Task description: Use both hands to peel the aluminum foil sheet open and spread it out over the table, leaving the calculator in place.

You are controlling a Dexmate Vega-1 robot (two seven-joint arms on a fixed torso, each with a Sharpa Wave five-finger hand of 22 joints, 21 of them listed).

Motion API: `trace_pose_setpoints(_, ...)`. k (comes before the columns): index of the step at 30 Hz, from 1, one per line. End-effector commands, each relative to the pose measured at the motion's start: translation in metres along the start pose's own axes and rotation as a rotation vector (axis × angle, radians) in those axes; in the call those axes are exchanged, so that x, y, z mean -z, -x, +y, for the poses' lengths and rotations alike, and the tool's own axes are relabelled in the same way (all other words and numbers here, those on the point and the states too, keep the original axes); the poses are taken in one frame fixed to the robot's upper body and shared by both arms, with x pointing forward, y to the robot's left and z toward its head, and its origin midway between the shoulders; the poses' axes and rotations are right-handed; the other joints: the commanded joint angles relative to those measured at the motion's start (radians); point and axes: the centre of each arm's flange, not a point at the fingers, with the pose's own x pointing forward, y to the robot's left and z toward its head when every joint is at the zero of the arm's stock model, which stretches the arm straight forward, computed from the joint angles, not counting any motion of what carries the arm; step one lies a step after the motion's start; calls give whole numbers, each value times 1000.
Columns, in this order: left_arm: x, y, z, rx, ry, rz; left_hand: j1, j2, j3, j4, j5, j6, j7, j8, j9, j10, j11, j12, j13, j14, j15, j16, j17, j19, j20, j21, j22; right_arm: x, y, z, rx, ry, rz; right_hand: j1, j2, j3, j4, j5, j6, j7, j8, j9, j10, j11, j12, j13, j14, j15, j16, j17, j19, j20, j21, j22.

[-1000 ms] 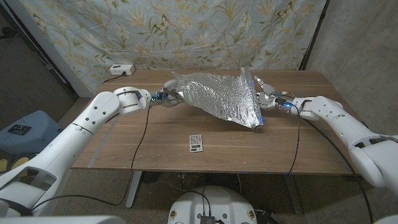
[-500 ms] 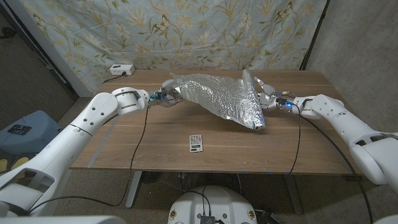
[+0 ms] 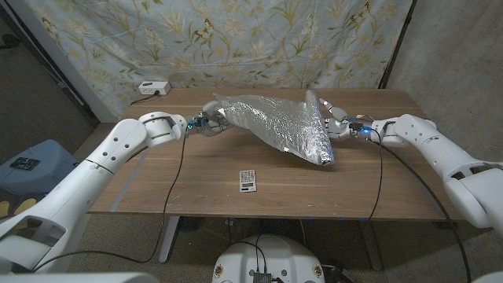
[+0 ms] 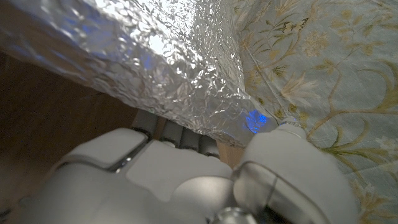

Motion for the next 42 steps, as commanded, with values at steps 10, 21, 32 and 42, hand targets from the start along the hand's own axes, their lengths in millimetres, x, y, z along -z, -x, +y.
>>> trace_pose_setpoints(10,-10,19,11,-54,10,-39,10,4,0,1,0,46,47,-3,3,6,-6,-5,2,5,-7,-5,5,-4,0,11,4,3,-1,-1,16,-17,53,4,11,-10,3,3,0,9,7,-1,6,3,-3,4,9,0,8,-1,12,-2,1,1)
trace_pose_setpoints(21,-7,26,15,-64,35,-36,11,3,0,1,0,49,47,-5,4,7,-5,-6,3,4,-8,-8,6,-5,0,16,3,5,-1,-1,28,-15,74,5,14,-13,5,3,-1,9,7,-1,7,5,-4,5,9,0,8,-1,18,-1,1,0)
trace_pose_setpoints(32,-2,32,19,-74,59,-37,11,3,0,1,0,50,46,-6,5,6,-5,-7,5,6,-8,-10,7,-7,0,20,3,8,-1,-1,42,-19,98,8,18,-17,6,4,-5,13,6,-1,3,6,-8,6,9,-1,8,-2,22,-2,0,0)
trace_pose_setpoints(42,4,37,23,-84,80,-34,10,3,0,2,0,49,46,-8,5,6,-6,-9,4,6,-7,-12,8,-9,0,23,3,10,-3,0,50,-23,122,8,22,-20,8,3,-8,14,6,-1,4,7,-9,6,10,-1,8,-2,29,-2,0,0)
